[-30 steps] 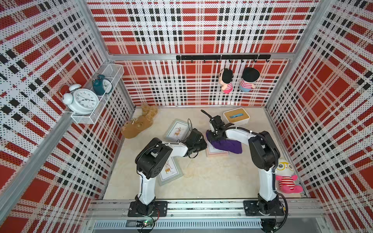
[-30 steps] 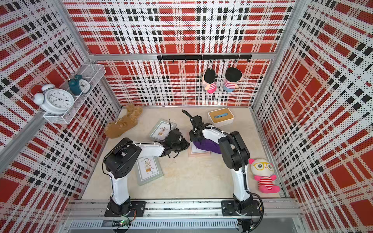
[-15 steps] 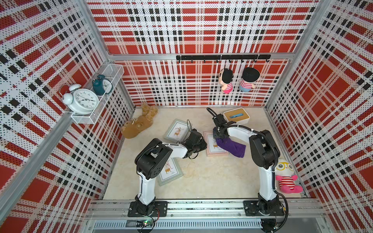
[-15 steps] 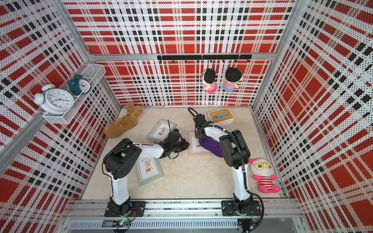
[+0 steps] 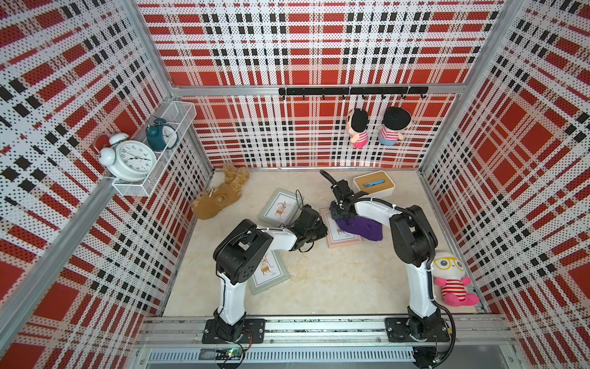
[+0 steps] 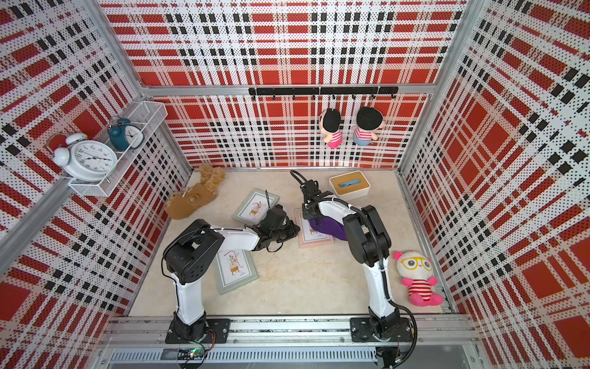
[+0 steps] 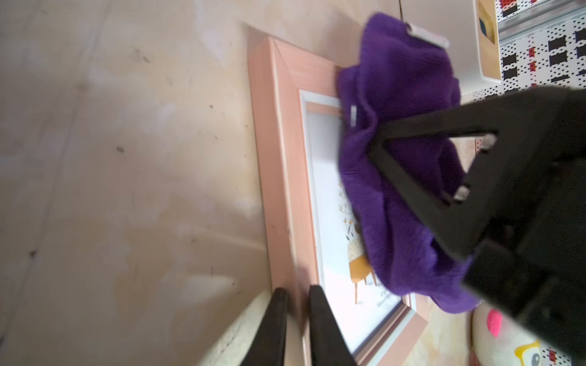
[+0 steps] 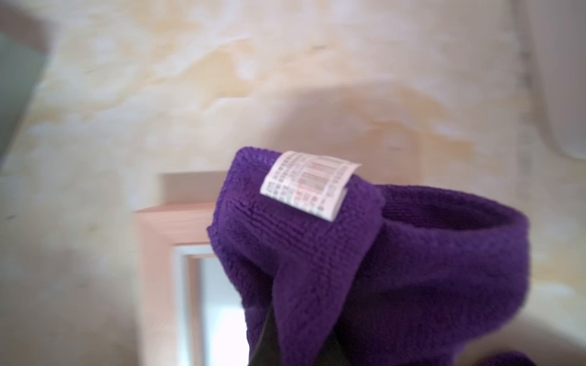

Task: Wipe the picture frame with a cloth
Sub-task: Wipe the dirt from the picture frame.

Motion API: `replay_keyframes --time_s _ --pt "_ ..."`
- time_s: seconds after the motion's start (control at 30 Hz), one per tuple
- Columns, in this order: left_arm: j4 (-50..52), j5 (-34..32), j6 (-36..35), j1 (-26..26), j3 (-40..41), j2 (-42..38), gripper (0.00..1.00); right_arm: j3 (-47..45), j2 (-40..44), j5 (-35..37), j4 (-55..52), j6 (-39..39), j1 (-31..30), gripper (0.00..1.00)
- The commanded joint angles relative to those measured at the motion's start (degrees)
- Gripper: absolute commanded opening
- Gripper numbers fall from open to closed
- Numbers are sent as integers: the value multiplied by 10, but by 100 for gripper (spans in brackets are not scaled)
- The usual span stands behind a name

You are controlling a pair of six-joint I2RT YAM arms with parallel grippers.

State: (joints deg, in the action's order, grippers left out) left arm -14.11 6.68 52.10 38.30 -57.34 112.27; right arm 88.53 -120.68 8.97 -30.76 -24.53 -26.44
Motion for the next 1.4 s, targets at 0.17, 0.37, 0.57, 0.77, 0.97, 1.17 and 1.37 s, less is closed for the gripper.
replay_keyframes --time_s 0.17,0.37,0.57,0.77,0.97,1.17,1.37 --pt "69 -22 1 0 13 21 17 -43 134 78 -121 13 16 0" --pt "70 -23 5 0 18 23 17 -154 187 -44 -90 28 -5 0" --pt "73 -24 7 0 23 20 17 -123 114 -29 -103 15 -30 0" --pt "72 -26 5 -1 27 22 17 -83 43 84 -126 4 -30 0" --pt "68 -27 6 -2 33 19 17 -61 25 175 -132 21 -40 0" --pt "66 -26 9 -2 32 22 17 -113 41 -25 -74 76 -101 0" --pt "64 -29 12 -1 35 19 17 -163 78 6 -74 65 -60 0"
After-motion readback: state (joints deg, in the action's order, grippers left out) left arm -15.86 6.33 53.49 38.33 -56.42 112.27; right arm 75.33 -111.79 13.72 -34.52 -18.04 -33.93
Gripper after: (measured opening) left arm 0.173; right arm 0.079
